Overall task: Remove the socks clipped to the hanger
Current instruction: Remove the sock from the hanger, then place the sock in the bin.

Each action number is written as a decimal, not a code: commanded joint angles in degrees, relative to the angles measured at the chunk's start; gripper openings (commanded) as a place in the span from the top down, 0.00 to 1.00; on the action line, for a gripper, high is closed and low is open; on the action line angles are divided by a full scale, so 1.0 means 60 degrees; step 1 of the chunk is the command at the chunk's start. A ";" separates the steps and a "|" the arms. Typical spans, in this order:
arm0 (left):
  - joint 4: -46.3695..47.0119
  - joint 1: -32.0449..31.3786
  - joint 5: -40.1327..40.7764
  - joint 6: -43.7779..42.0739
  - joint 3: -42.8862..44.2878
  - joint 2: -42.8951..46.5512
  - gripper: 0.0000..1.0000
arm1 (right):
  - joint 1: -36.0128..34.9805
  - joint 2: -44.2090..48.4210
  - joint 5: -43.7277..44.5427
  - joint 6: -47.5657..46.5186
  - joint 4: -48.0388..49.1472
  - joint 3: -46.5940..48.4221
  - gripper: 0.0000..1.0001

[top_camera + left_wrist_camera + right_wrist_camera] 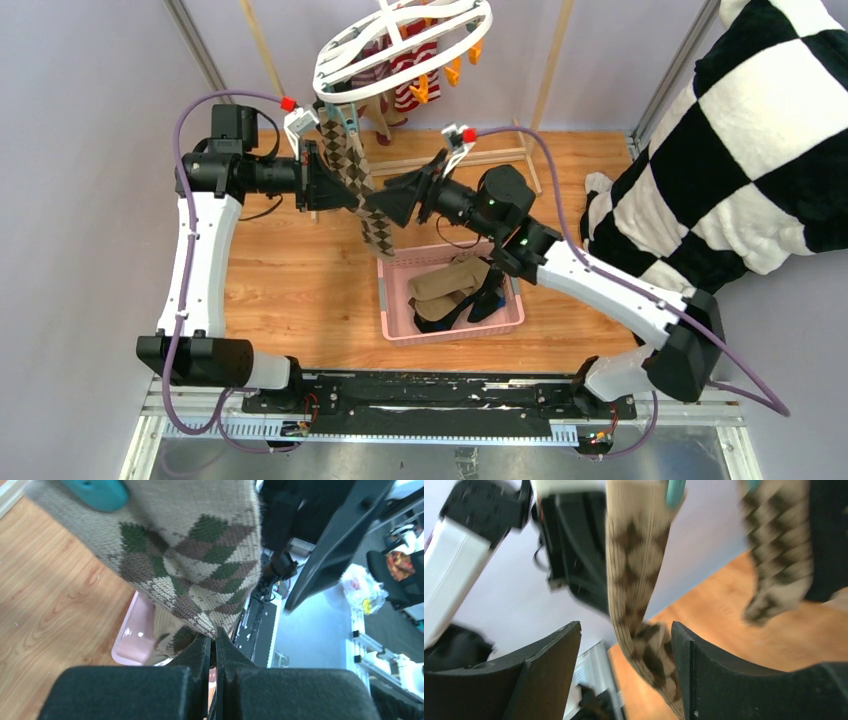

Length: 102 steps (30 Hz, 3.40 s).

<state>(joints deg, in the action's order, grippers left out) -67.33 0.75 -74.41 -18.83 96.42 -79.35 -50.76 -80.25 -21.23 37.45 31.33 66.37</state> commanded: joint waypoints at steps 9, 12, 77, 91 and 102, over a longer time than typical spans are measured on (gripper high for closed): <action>-0.0072 -0.0931 0.1490 0.0045 0.0758 0.0308 1.00 | -0.0534 -0.1572 0.4862 -0.4378 -0.4687 0.5494 0.17; -0.0065 -0.0946 0.1459 0.0114 0.0899 0.0357 1.00 | -0.0464 -0.2259 0.4978 -0.4597 -0.5167 0.6551 0.16; -0.0034 -0.0961 0.2764 -0.0394 -0.0909 0.1842 1.00 | 0.0629 0.0984 -0.2389 -0.5628 -0.1451 0.0357 0.01; -0.0030 -0.0961 0.2647 0.0301 -0.0570 0.1832 1.00 | -0.0549 -0.0768 -0.3049 -0.7918 -0.1181 0.1235 0.00; -0.0036 -0.0961 0.2884 0.0772 -0.0079 0.1608 0.68 | -0.0803 -0.0465 -0.2717 -0.8378 -0.1880 0.0799 0.69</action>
<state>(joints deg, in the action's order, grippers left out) -67.42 -4.64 -57.39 -16.05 93.76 -68.95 -54.92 -85.97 -37.71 -11.16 21.76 72.42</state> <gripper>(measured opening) 0.154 0.427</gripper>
